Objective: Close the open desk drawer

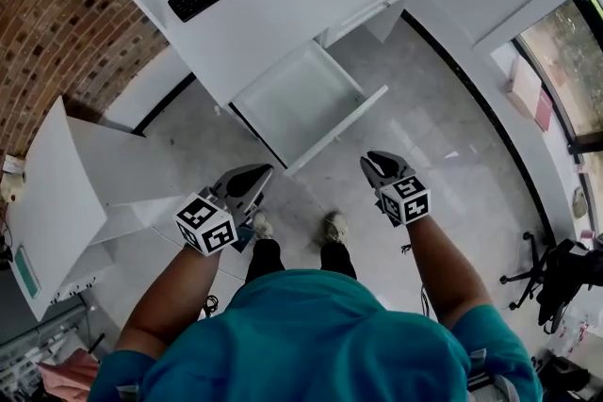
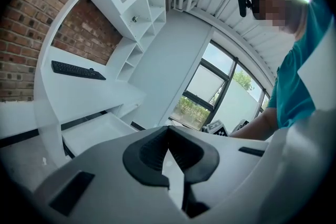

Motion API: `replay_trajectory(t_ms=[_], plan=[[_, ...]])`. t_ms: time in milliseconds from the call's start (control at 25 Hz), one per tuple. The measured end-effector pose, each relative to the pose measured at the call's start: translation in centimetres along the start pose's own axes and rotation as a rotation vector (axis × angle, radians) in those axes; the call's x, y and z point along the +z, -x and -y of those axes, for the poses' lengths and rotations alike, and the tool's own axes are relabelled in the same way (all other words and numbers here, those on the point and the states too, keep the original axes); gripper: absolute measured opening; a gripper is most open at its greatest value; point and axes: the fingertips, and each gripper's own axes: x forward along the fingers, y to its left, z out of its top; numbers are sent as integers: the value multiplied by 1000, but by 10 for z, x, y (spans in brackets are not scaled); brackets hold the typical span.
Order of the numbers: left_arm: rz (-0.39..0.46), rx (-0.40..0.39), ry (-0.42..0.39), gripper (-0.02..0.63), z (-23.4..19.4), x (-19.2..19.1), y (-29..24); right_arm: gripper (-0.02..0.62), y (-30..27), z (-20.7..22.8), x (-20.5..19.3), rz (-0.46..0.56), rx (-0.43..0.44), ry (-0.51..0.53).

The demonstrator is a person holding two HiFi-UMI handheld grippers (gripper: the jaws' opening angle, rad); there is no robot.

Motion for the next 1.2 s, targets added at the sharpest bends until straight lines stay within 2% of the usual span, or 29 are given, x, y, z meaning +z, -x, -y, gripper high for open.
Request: replay_trajectory(t_ms=[240,400,640,1040,1200], plan=[[-4,22,41,14,-27,-33,-1,110,-54,10,-44,-75,-25,12],[-12,28,50,14,-44,-48,-3,118,-81,15,-62,-82,-50,5],[-22,30,63,14,-66,-63,-3,118,-119,28,-78,-91,-98,-4],[-40,26,86,14,-83,-80,-5,124,-157,28,-88,-140,-99,2],[-42,18,94,14,-86,-81,-7,83,-162,33,-87,-153,-122,18]])
